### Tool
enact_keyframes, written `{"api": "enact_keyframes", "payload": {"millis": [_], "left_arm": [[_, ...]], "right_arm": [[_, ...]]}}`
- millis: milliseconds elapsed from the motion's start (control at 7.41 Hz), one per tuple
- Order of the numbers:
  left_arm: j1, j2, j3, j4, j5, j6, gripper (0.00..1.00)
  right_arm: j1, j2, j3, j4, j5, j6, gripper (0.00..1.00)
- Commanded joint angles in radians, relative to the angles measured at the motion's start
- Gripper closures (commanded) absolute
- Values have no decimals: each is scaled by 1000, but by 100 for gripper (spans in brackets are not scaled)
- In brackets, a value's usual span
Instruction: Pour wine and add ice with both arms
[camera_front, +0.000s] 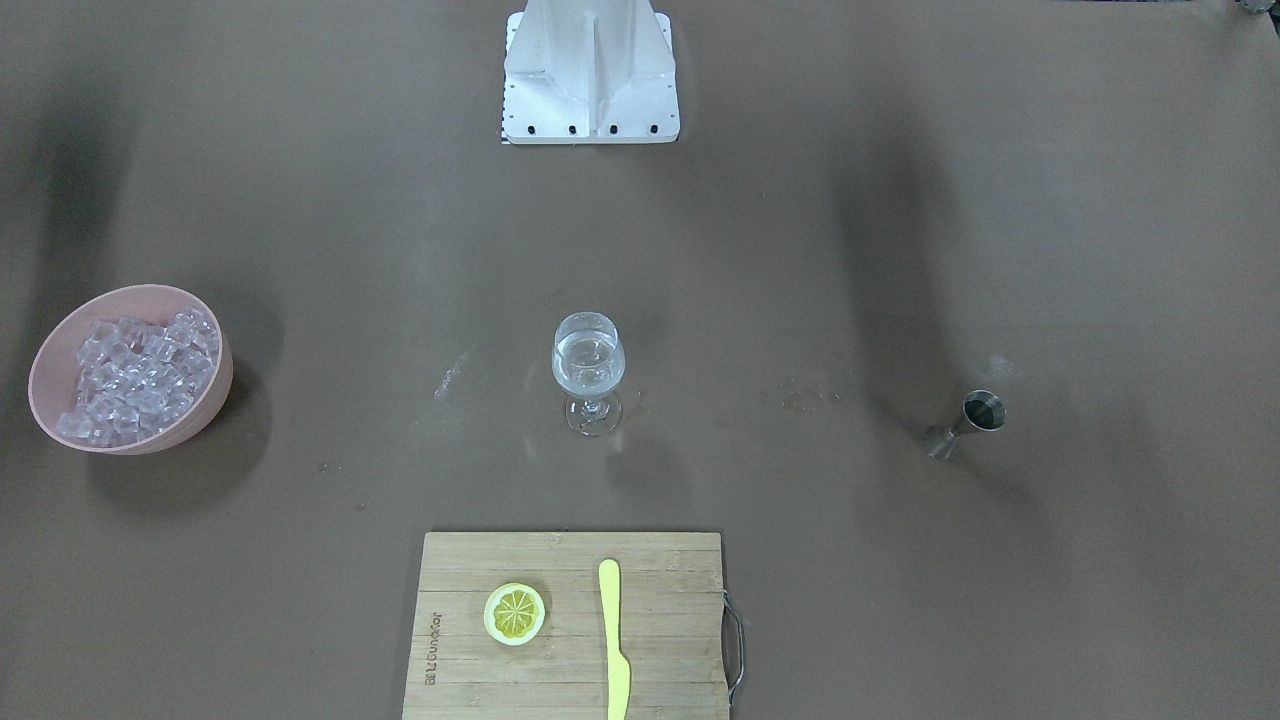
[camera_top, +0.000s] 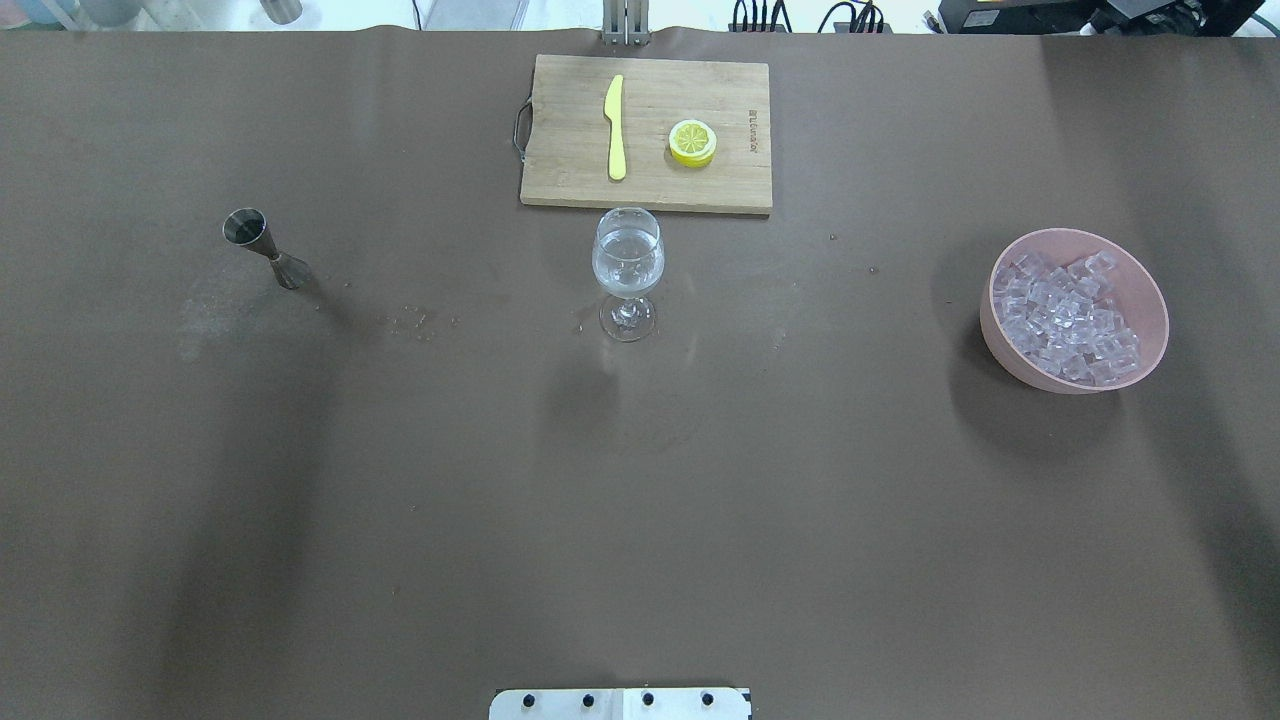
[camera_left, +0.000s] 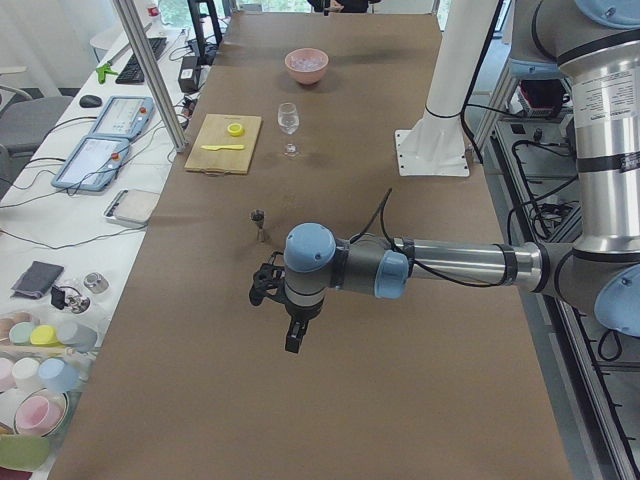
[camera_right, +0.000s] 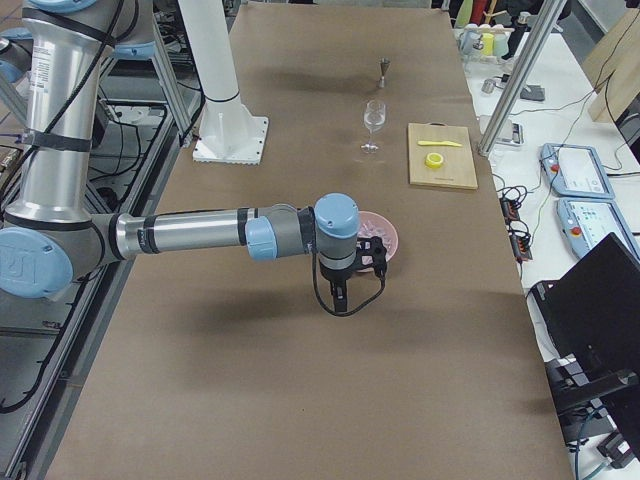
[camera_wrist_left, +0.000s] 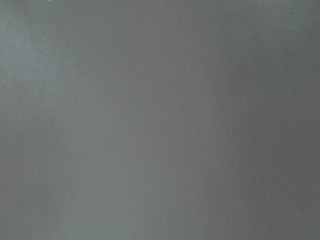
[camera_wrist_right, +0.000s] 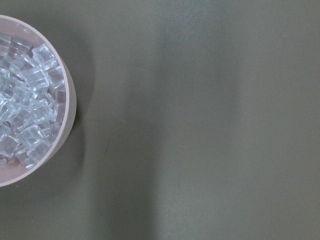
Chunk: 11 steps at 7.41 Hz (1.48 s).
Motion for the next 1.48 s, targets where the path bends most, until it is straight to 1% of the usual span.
{"api": "enact_keyframes", "payload": {"millis": [0,270,405,674,944,1349], "left_arm": [[0,0,0,0,0,0,1],[0,1,-2,0,0,0,1],[0,2,-2,0,0,0,1],[0,1,0,0,0,0,1],[0,3,8,-3,0,0,1],[0,3,-8,-3,-6,-2,1]], "right_arm": [[1,0,2,2,-1,-1,0],[1,2,2,2,-1,-1,0],[1,34,17,17,-3,-1,0],[1,46,17,64,-4,-1,0],[20,60,26,66,-6,-2,0],[21,43,18,63,0,-2,0]]}}
